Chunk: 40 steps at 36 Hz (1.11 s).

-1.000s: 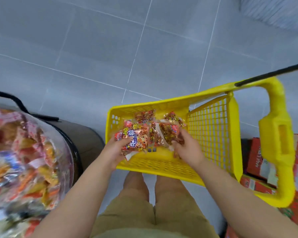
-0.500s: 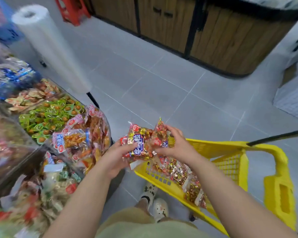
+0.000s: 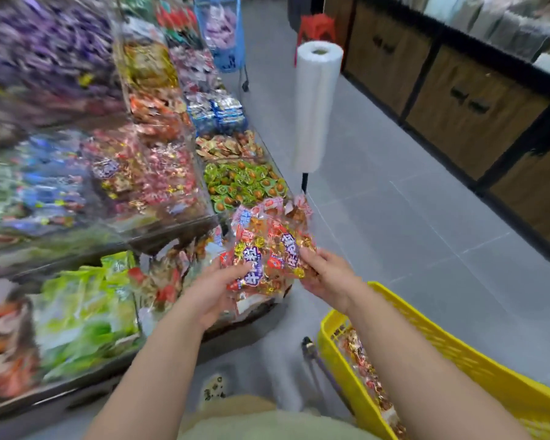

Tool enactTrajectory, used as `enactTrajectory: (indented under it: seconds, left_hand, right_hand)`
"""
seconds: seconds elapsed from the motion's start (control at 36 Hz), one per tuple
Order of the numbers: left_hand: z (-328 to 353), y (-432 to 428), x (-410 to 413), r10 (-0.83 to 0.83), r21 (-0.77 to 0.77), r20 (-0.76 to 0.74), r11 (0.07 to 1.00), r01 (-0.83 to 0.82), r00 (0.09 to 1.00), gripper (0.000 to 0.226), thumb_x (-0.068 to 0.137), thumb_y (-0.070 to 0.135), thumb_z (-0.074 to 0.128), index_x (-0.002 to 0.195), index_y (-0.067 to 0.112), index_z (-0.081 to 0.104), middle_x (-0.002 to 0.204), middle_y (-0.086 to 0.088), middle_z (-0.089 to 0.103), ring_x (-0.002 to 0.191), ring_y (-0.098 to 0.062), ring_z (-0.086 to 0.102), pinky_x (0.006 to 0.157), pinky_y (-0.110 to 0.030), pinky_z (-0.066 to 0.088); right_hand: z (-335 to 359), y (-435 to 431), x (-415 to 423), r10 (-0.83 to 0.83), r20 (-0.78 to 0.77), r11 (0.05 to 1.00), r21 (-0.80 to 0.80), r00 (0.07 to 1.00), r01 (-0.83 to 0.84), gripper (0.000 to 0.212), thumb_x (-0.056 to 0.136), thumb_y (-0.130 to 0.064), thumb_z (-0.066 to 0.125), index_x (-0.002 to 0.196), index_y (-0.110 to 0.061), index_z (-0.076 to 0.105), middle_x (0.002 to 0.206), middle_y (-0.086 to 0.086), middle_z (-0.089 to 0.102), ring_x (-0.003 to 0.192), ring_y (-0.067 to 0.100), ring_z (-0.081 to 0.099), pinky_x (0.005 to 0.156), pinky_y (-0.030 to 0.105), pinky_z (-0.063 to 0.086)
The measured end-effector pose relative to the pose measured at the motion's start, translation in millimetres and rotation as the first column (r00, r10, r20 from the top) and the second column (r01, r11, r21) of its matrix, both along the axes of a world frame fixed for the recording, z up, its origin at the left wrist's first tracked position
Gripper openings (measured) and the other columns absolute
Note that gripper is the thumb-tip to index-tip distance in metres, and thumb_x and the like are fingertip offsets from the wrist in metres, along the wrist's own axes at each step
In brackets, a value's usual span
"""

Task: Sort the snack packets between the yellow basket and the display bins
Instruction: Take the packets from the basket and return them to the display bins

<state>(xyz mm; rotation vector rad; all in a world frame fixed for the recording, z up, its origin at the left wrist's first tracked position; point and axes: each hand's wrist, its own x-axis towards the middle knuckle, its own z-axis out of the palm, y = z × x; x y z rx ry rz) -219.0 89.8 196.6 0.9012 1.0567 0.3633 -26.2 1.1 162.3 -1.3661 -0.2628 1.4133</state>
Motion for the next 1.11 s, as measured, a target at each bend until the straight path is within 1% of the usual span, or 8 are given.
enactTrajectory:
  seconds: [0.14, 0.19, 0.36, 0.61, 0.81, 0.89, 1.0, 1.11]
  left_hand:
    - [1.7, 48.7, -61.9, 0.148, 0.053, -0.039, 0.988, -0.146, 0.988, 0.059, 0.081, 0.021, 0.074, 0.132, 0.012, 0.047, 0.125, -0.003, 0.063, 0.110, -0.025, 0.062, 0.092, -0.051, 0.050]
    - [2.4, 71.8, -86.7, 0.186, 0.077, -0.040, 0.980, -0.183, 0.982, 0.034, 0.085, 0.018, 0.069, 0.117, 0.011, 0.058, 0.101, -0.003, 0.073, 0.085, -0.024, 0.068, 0.070, -0.042, 0.057]
    - [11.7, 154.1, -161.6, 0.301, 0.134, -0.057, 0.947, -0.291, 0.952, 0.013, 0.088, 0.016, 0.065, 0.101, 0.016, 0.064, 0.078, -0.002, 0.072, 0.064, -0.019, 0.065, 0.061, -0.029, 0.054]
    - [26.5, 267.3, -237.4, 0.369, 0.201, -0.067, 0.915, -0.350, 0.927, 0.030, 0.085, 0.020, 0.068, 0.113, 0.010, 0.062, 0.102, -0.013, 0.072, 0.087, -0.033, 0.069, 0.085, -0.058, 0.052]
    - [30.6, 311.7, -255.7, 0.359, 0.159, -0.019, 0.923, -0.351, 0.933, 0.020, 0.085, 0.020, 0.068, 0.101, 0.009, 0.066, 0.084, -0.006, 0.074, 0.064, -0.021, 0.070, 0.061, -0.037, 0.058]
    - [34.2, 321.2, -259.3, 0.351, 0.158, 0.019, 0.924, -0.349, 0.936, 0.013, 0.086, 0.021, 0.065, 0.095, 0.012, 0.068, 0.078, -0.003, 0.075, 0.061, -0.018, 0.071, 0.048, -0.027, 0.054]
    - [38.9, 332.4, -262.7, 0.369, 0.162, 0.061, 0.913, -0.374, 0.927, 0.008, 0.088, 0.018, 0.063, 0.087, 0.012, 0.069, 0.074, -0.002, 0.074, 0.058, -0.016, 0.070, 0.043, -0.024, 0.051]
    - [41.6, 345.4, -267.3, 0.365, 0.189, 0.076, 0.909, -0.373, 0.928, 0.006, 0.088, 0.019, 0.062, 0.094, 0.018, 0.066, 0.079, 0.001, 0.075, 0.060, -0.014, 0.070, 0.049, -0.026, 0.052]
  right_hand:
    - [6.7, 57.9, -43.4, -0.046, -0.142, 0.999, 0.018, 0.989, 0.049, 0.067, 0.060, -0.025, 0.075, 0.121, -0.005, 0.056, 0.100, 0.009, 0.070, 0.079, 0.022, 0.068, 0.072, 0.037, 0.058]
    - [7.7, 83.1, -60.3, -0.064, -0.125, 0.998, 0.000, 0.990, 0.065, 0.077, 0.062, -0.026, 0.077, 0.132, -0.012, 0.048, 0.103, 0.008, 0.069, 0.077, 0.021, 0.066, 0.066, 0.034, 0.056]
    - [7.8, 164.7, -115.5, -0.209, -0.113, 0.977, 0.007, 0.971, 0.212, 0.014, 0.089, -0.031, 0.061, 0.098, -0.021, 0.067, 0.088, 0.001, 0.074, 0.075, 0.018, 0.071, 0.059, 0.033, 0.057]
    - [17.2, 263.6, -186.1, -0.349, -0.298, 0.933, -0.023, 0.889, 0.359, 0.013, 0.093, -0.001, 0.047, 0.089, -0.002, 0.058, 0.073, 0.009, 0.067, 0.073, 0.019, 0.062, 0.063, 0.027, 0.052]
    - [20.7, 334.4, -205.5, -0.424, -0.184, 0.905, -0.061, 0.887, 0.421, 0.007, 0.092, -0.009, 0.056, 0.097, -0.012, 0.054, 0.078, 0.005, 0.063, 0.065, 0.014, 0.060, 0.047, 0.022, 0.049]
    - [20.9, 366.7, -210.7, -0.383, -0.192, 0.922, -0.027, 0.904, 0.386, 0.017, 0.089, -0.007, 0.061, 0.101, -0.017, 0.053, 0.090, 0.007, 0.064, 0.078, 0.016, 0.060, 0.061, 0.026, 0.051]
    - [7.4, 394.4, -210.2, -0.023, 0.276, 0.995, -0.089, 0.961, 0.049, 0.038, 0.079, 0.000, 0.070, 0.110, -0.014, 0.052, 0.110, 0.012, 0.063, 0.088, 0.022, 0.065, 0.083, 0.043, 0.053]
    - [-7.0, 411.9, -194.6, 0.356, 0.679, 0.935, -0.265, 0.642, -0.237, 0.056, 0.071, -0.016, 0.080, 0.121, -0.014, 0.055, 0.101, 0.001, 0.066, 0.080, 0.019, 0.065, 0.070, 0.032, 0.058]
